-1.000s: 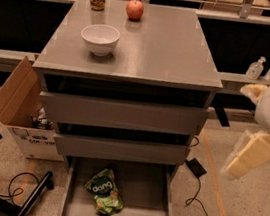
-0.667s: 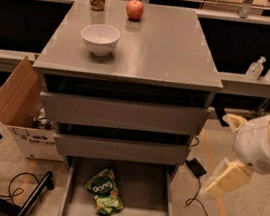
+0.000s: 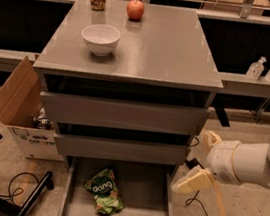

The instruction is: Pick green rice chip bag from bottom drawer and place on counter

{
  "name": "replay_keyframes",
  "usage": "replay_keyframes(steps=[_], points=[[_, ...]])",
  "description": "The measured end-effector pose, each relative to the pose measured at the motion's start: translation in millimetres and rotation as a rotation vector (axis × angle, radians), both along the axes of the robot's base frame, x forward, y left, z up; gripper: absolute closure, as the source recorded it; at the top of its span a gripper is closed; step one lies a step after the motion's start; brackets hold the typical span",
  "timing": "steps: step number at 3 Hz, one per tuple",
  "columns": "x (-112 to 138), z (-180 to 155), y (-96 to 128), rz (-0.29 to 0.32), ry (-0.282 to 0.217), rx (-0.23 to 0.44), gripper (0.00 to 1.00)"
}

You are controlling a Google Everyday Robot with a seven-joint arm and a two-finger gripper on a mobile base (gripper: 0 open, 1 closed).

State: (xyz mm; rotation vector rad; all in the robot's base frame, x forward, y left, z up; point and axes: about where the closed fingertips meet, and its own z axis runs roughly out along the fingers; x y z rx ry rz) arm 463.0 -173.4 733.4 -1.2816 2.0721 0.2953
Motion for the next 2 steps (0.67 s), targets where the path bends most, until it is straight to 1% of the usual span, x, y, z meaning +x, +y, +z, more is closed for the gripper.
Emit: replay_keyframes(steps=[1,2], points=[[7,-1,-2,-0.015,-0.018,0.001,0.0],[13,-6,10,0.013,-0.03,-0.014,0.0]])
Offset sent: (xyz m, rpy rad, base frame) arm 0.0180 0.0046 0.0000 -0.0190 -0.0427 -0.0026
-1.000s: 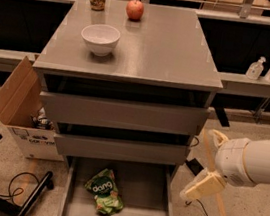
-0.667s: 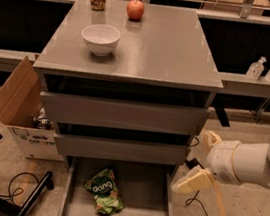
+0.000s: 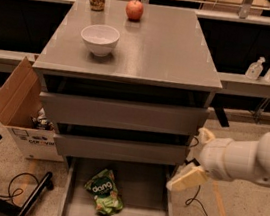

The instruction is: Pick green rice chip bag from bottom drawer and place on counter

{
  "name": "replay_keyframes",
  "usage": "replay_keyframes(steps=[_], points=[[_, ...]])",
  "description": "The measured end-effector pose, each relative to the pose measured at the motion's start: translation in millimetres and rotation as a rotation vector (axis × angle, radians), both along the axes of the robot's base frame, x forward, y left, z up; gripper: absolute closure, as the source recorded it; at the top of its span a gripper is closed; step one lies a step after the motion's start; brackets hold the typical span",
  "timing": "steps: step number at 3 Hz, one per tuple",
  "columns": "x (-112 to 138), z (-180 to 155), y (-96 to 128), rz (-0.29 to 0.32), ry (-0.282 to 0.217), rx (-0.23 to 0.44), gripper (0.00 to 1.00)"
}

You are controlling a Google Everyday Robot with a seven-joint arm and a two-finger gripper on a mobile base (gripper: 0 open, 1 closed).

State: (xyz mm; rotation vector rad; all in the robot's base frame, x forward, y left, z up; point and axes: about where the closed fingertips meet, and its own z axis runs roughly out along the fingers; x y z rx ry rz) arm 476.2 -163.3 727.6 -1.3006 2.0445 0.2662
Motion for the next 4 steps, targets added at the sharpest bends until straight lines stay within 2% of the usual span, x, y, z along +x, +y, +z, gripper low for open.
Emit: replay_keyframes(steps=[1,2,3,4], points=[[15,-59,37,0.044,0.0,0.011,0.0],[38,-131,62,0.038,-0.005,0.036,0.0],[73,-219,65,-0.04,-0.013,0.04,0.0],[91,-277,49,-0.109,0.009,0.023,0.0]])
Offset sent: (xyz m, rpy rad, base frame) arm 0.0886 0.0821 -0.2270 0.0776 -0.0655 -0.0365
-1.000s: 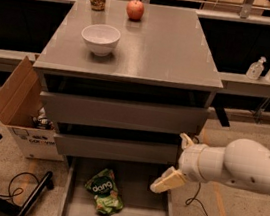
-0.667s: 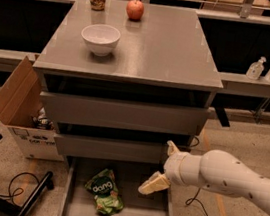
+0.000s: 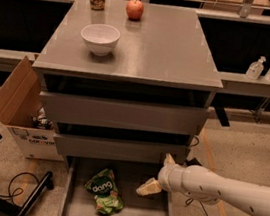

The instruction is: Pick green rice chip bag from bottom drawer and place on counter

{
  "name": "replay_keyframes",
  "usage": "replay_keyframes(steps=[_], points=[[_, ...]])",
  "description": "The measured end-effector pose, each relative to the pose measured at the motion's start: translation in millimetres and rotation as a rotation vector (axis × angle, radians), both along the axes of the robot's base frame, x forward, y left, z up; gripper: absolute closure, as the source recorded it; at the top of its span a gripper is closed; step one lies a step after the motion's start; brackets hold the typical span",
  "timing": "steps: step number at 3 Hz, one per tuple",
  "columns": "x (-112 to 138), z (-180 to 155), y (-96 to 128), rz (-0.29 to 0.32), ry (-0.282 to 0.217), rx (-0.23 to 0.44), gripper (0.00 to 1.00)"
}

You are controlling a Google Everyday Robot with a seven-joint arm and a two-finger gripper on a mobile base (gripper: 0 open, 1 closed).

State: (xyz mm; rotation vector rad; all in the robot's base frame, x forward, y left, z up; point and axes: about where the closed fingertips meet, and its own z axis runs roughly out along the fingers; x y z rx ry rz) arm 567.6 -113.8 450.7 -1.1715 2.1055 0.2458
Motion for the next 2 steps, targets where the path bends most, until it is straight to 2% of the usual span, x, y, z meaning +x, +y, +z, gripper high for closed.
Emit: replay_keyframes(steps=[1,2], points=[[0,-4,1,0.0,0.003,0.002,0.0],[2,-36,12,0.004,0.031,0.022,0.0]])
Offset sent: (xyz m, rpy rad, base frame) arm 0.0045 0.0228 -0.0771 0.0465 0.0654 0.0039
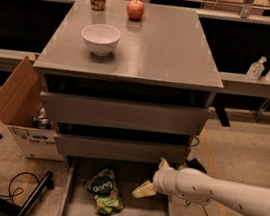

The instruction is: Pick green rice chip bag from bottom drawer and place on counter

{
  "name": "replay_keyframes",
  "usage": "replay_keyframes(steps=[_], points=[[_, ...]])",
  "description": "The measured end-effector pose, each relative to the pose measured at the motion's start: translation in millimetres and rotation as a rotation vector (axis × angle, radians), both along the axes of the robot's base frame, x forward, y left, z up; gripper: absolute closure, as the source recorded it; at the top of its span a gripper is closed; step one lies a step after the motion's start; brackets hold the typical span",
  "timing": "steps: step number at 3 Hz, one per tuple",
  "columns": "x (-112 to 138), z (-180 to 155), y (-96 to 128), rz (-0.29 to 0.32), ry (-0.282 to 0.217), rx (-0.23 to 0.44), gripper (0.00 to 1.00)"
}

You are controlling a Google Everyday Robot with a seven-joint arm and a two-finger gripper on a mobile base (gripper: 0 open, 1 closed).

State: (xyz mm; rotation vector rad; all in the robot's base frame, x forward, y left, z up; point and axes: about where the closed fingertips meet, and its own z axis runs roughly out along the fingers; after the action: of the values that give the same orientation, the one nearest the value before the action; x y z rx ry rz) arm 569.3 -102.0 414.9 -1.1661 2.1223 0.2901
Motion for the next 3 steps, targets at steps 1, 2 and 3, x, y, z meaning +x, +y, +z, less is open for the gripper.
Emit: replay_keyframes(steps=[1,2,3], points=[[12,-60,17,-0.027,0.059,0.02,0.0],[24,-148,62,-0.022,0.135,0.067,0.0],[26,-192,90,-0.011,0.165,0.097,0.0]])
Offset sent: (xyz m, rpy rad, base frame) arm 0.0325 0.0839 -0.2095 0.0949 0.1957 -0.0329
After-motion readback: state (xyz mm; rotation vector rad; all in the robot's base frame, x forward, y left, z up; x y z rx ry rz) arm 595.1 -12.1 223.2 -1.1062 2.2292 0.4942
